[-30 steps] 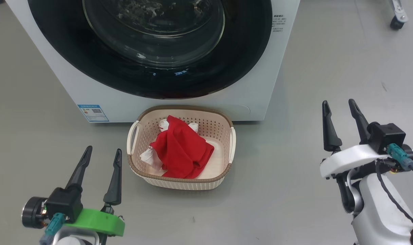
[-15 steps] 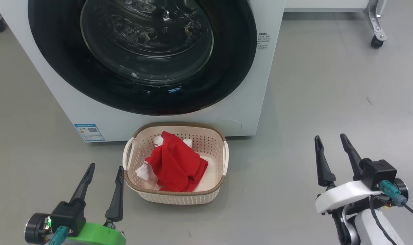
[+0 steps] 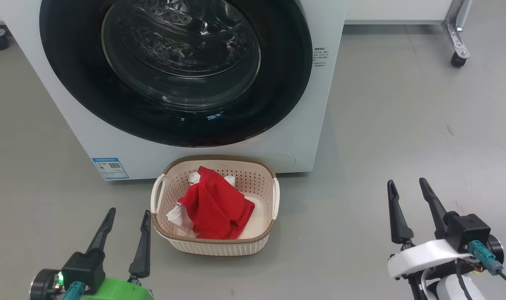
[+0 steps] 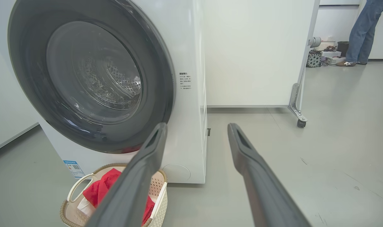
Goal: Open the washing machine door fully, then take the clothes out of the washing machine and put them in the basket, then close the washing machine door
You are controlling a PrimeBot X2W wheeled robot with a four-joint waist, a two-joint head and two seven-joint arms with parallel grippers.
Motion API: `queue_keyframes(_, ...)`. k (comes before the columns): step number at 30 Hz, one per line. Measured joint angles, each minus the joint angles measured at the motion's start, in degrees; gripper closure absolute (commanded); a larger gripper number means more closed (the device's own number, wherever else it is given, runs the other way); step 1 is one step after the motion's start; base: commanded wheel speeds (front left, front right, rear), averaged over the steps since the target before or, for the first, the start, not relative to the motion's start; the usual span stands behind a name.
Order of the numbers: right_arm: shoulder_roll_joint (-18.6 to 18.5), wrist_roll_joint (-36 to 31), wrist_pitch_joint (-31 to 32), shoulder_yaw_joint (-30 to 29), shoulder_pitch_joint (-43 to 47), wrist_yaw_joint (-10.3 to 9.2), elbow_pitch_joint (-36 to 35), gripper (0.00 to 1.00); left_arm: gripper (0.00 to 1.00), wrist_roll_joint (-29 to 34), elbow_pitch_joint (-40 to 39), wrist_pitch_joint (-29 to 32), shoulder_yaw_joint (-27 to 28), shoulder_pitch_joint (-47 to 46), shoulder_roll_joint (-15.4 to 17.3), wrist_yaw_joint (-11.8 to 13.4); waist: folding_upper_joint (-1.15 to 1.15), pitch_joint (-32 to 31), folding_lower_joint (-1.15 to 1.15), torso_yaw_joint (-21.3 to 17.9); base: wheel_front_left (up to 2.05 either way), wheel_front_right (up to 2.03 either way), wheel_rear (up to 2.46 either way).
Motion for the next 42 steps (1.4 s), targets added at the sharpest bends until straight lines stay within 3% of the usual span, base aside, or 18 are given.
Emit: queue_keyframes(42, -1.2, -0.4, 2.5, -1.0, 4.4, -1.94, -9.4, 0.0, 0.0, 0.0, -2.7, 1.3, -0.1, 0.5, 0.0, 0.8, 0.0, 0.6, 0.0, 0.6, 0.0, 0.0, 0.0)
